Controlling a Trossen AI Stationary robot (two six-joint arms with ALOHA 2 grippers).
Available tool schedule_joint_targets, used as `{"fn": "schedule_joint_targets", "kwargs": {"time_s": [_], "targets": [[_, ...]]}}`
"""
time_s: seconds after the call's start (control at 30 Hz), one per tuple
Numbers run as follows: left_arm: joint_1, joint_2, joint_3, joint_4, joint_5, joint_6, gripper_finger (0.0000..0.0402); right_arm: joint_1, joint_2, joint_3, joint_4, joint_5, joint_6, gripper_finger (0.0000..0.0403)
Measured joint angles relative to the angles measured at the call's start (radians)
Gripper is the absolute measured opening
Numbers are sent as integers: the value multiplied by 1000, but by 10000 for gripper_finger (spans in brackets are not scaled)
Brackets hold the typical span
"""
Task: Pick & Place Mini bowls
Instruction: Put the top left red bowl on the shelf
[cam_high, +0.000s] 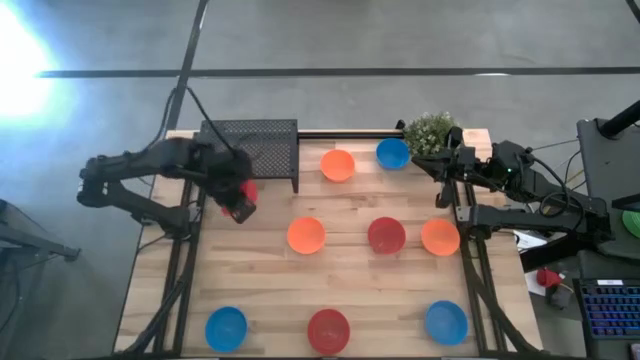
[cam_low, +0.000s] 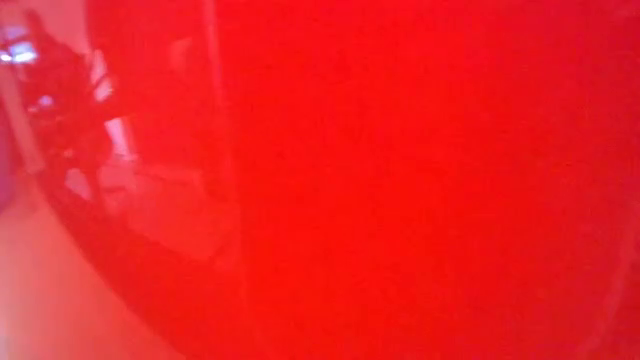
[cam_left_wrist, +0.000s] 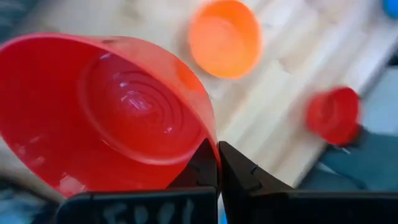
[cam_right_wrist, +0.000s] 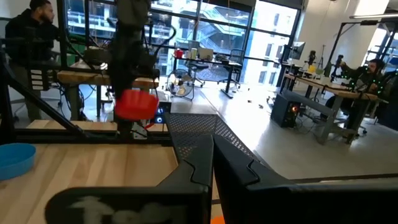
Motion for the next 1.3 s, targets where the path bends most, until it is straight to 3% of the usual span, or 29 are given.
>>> {"fn": "schedule_joint_targets", "kwargs": {"time_s": [0.13,0.37,0.87,1.1,1.3], "targets": [[2,13,88,-155,-130,-8,0,0,0,0,0,0,-11,8],[76,23,90,-146,-228,-57,0,0,0,0,1,0,-32,8],[442,85,73,-147,-267,-27,0,1,0,0,1,0,-7,8],[609,166,73,-147,-265,120,0,0,0,0,1,0,-7,8],[688,254,73,-146,-262,272,0,0,0,0,1,0,-7,8]]}}
